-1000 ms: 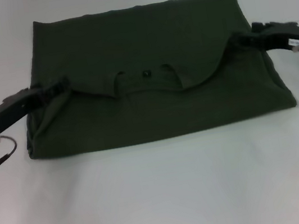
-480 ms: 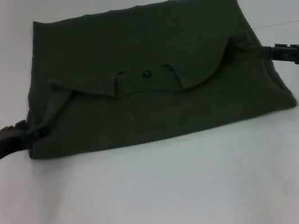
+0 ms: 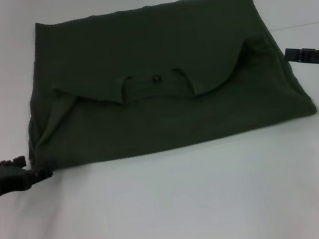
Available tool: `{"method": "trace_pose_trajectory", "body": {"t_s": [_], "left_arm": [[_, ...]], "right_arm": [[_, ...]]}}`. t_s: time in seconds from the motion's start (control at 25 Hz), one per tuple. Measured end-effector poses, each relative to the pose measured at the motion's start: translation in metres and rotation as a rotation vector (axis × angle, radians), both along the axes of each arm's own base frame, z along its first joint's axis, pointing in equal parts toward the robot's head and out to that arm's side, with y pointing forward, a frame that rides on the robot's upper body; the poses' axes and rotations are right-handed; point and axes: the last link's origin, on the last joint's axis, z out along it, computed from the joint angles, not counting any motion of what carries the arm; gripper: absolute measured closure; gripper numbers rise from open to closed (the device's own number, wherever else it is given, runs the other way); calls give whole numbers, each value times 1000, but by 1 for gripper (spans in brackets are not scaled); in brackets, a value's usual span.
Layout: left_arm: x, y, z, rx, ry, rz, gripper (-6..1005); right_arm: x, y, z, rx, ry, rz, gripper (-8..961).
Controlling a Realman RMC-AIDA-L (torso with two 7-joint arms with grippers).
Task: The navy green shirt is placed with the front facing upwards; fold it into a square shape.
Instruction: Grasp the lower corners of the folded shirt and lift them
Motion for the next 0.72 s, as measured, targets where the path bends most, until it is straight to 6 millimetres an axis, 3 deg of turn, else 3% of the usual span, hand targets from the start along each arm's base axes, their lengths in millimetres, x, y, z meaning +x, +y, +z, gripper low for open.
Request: {"method": "trace_pose_trajectory", "body": {"t_s": [0.72], "left_arm": [[1, 4, -15, -20, 119, -97, 120]], "right_arm": [[4, -2, -2, 10, 13, -25, 234]]}}
